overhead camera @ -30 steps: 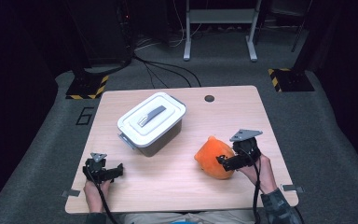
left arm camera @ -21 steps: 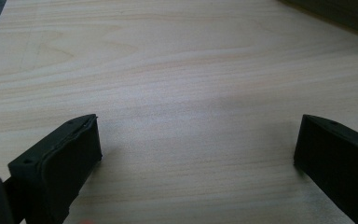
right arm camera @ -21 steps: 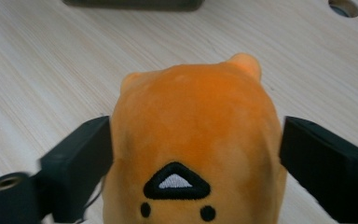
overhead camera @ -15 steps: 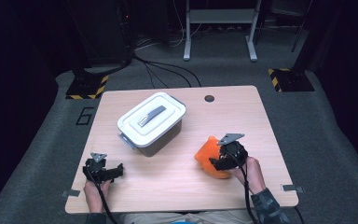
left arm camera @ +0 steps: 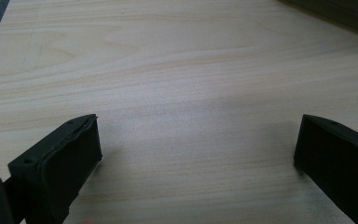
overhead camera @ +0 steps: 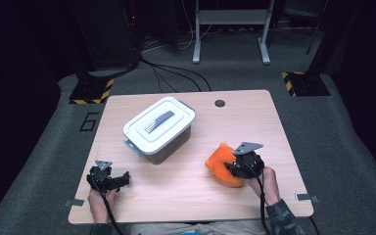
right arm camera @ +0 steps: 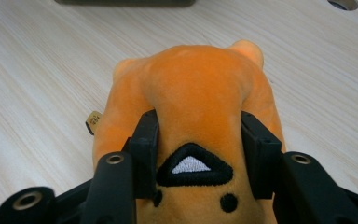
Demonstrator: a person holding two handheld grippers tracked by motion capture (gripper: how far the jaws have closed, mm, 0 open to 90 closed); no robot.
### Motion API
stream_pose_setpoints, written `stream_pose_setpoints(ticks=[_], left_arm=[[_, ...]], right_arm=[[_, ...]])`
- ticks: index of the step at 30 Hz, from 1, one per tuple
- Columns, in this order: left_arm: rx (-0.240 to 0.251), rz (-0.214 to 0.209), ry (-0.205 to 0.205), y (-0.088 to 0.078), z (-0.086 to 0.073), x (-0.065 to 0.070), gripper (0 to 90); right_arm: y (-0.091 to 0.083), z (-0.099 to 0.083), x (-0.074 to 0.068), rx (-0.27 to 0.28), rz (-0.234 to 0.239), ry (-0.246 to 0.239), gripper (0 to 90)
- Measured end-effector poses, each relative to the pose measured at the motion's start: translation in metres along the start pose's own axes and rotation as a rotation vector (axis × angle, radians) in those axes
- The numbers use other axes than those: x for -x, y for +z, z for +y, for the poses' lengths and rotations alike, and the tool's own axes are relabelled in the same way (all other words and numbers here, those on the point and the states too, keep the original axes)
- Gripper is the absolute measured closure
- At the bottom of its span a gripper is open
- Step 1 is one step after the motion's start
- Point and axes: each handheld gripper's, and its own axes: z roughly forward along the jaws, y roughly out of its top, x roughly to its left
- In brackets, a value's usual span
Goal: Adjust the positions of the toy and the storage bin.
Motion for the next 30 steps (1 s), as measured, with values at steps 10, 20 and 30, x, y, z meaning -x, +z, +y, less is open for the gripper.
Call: stream_pose_setpoints(ticks=[10,20,30], left_arm=[[0.000,0.000,0.000,0.000,0.000,0.000,0.3],[0.000,-0.001,-0.001,0.000,0.000,0.000,0.2],[0.000,-0.001,-0.001,0.000,0.000,0.000,0.3]], right_arm=[[-0.008,0.001,0.001,0.030,-0.015,-0.003,57.0],[-0.021,0.002,0.007,0.072,-0.038,0.014,56.9],[-0.028,0.000,0.015,0.083,-0.063,0.038,56.8]])
